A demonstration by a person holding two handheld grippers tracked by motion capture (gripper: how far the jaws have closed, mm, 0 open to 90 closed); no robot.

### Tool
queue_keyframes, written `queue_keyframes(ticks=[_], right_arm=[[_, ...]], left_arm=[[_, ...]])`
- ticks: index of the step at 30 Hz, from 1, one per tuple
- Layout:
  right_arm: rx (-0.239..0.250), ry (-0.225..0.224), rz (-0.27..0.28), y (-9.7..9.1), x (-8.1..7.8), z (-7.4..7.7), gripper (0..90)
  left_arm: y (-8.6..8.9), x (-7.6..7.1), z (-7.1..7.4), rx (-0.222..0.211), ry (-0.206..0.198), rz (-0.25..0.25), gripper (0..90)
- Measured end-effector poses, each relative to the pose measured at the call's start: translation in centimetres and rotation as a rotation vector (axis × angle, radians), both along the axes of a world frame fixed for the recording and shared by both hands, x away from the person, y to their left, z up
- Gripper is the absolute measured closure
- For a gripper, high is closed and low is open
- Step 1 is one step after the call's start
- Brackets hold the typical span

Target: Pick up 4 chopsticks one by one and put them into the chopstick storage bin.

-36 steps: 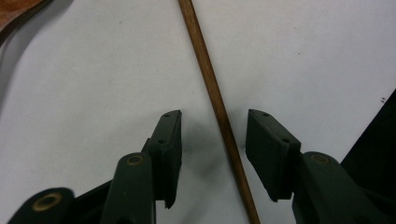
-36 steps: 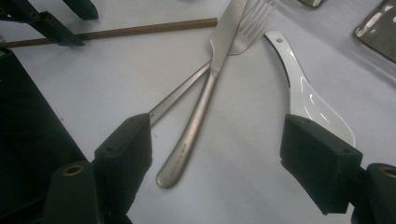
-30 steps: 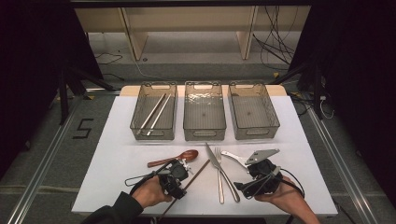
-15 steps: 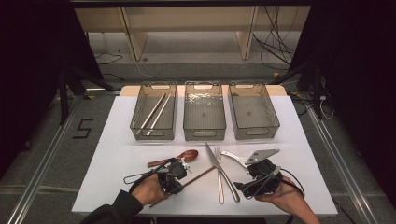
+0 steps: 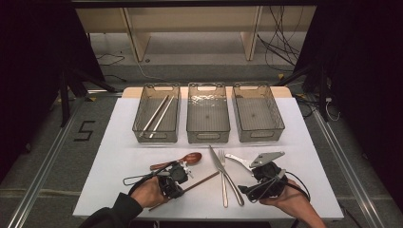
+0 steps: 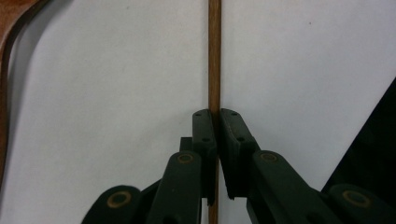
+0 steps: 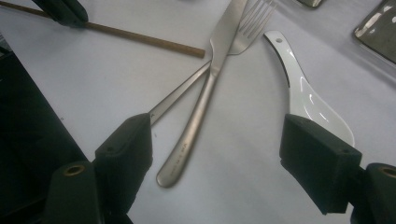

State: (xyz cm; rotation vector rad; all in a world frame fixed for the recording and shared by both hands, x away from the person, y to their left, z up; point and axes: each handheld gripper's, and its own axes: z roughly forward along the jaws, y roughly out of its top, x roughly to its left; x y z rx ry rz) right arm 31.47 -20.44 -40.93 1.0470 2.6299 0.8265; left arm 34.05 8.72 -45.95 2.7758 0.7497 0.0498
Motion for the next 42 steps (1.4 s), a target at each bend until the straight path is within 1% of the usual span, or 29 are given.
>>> queue_keyframes(ticks=[6, 9, 10, 13, 16, 17, 18, 19, 22, 25, 30, 35, 39, 42], right_arm=[[0.0, 0.0, -0.002, 0.0, 0.0, 0.0, 26.4], [0.002, 0.0, -0.001, 0.0, 0.0, 0.0, 26.4], [0.002, 0.0, -0.002, 0.0, 0.0, 0.0, 26.4], [0.0, 0.0, -0.002, 0.0, 0.0, 0.0, 26.4], [0.001, 0.0, -0.003, 0.0, 0.0, 0.0, 26.4], [0.002, 0.0, -0.002, 0.0, 0.0, 0.0, 26.4], [0.002, 0.0, -0.002, 0.0, 0.0, 0.0, 26.4], [0.001, 0.0, -0.003, 0.0, 0.0, 0.0, 26.4], [-0.001, 0.0, -0.006, 0.0, 0.0, 0.0, 26.4], [0.001, 0.0, -0.006, -0.1, 0.1, -0.1, 26.4], [0.002, 0.002, -0.008, -0.2, 0.2, -0.2, 26.4], [0.002, 0.004, -0.01, -0.3, 0.2, -0.2, 26.4], [0.003, 0.005, -0.008, -0.2, 0.2, -0.2, 26.4], [0.001, 0.006, -0.011, -0.2, 0.2, -0.2, 26.4]], left_arm=[[0.4, 0.0, 0.7, -0.011, -0.002, -0.028, 84.8], [0.6, -0.1, 0.9, -0.028, -0.002, -0.019, 84.8], [0.7, 0.0, 1.1, -0.029, -0.001, -0.028, 84.8], [1.0, -0.1, 1.7, -0.047, -0.002, -0.025, 84.8], [1.4, 0.0, 2.4, -0.066, -0.01, -0.025, 84.7], [1.5, 0.1, 2.7, -0.072, -0.018, -0.026, 84.7], [1.6, 0.1, 2.9, -0.085, -0.018, -0.017, 84.7], [1.8, 0.2, 3.2, -0.086, -0.019, -0.017, 84.7], [2.3, 0.6, 3.9, -0.111, -0.041, 0.007, 84.7], [3.1, 1.1, 4.7, -0.124, -0.062, 0.021, 84.7], [4.5, 1.9, 5.5, -0.148, -0.086, 0.069, 84.7], [5.5, 2.7, 6.1, -0.167, -0.115, 0.106, 84.7], [6.2, 3.6, 6.7, -0.187, -0.139, 0.146, 84.7], [7.1, 4.6, 7.3, -0.205, -0.158, 0.178, 84.7]])
